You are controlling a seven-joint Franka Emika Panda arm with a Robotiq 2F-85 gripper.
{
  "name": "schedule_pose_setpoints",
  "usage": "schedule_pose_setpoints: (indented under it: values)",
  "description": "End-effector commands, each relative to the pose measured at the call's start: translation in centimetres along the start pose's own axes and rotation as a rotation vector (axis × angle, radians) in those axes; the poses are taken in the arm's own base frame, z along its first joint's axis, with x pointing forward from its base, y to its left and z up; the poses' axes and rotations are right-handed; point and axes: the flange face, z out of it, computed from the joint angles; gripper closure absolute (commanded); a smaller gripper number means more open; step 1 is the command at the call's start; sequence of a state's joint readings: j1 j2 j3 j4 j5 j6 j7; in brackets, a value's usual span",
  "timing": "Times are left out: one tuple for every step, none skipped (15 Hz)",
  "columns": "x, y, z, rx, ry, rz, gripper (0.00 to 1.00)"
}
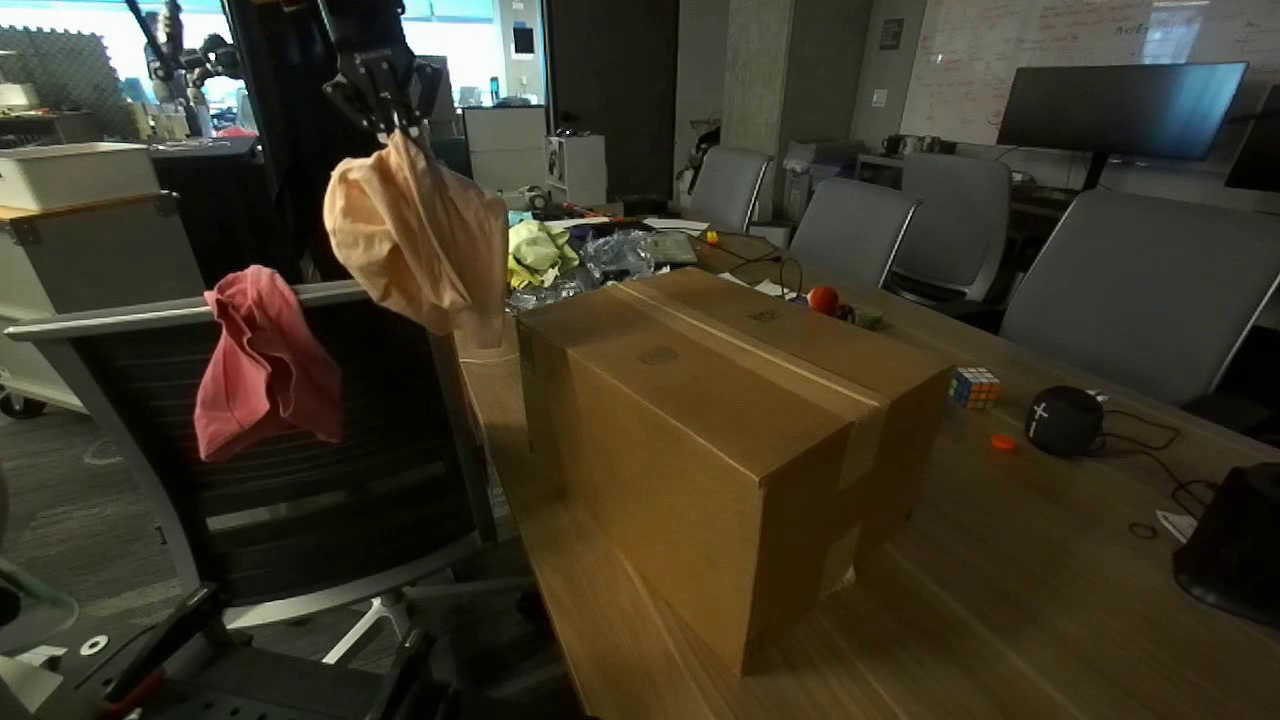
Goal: Place the t-shirts on the brown box
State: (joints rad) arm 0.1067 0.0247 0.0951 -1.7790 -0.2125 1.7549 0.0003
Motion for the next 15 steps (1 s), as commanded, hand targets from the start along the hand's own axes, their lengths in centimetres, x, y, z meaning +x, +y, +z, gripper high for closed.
schedule_pose_setpoints:
  values:
    - [0.3, 1.8, -2.2, -0.019, -0.004, 0.065, 0.83]
    - [0.3, 2.5, -2.4, -0.016, -0.008, 0.086, 0.83]
    - [0.2, 3.2, -2.6, -0.013, -0.012, 0.108, 0.83]
    - [0.1, 4.2, -2.7, -0.005, -0.017, 0.135, 0.84]
    - [-0.2, 5.3, -2.9, 0.000, -0.022, 0.168, 0.84]
    - [-0.4, 6.4, -3.0, 0.008, -0.026, 0.197, 0.85]
    - [-0.9, 7.9, -2.9, 0.012, -0.033, 0.239, 0.84]
    - [-1.3, 9.3, -2.9, 0.022, -0.039, 0.272, 0.85]
    - [-1.7, 10.6, -2.8, 0.027, -0.043, 0.309, 0.84]
    - [-2.3, 12.0, -2.5, 0.033, -0.051, 0.347, 0.85]
    - [-2.8, 13.4, -2.1, 0.036, -0.056, 0.389, 0.84]
    - [-3.2, 14.6, -1.7, 0.039, -0.061, 0.425, 0.85]
    - [-3.9, 15.9, -1.3, 0.045, -0.069, 0.467, 0.84]
    - [-4.5, 17.0, -0.9, 0.057, -0.076, 0.500, 0.85]
    - [-5.0, 18.2, -0.4, 0.063, -0.081, 0.543, 0.85]
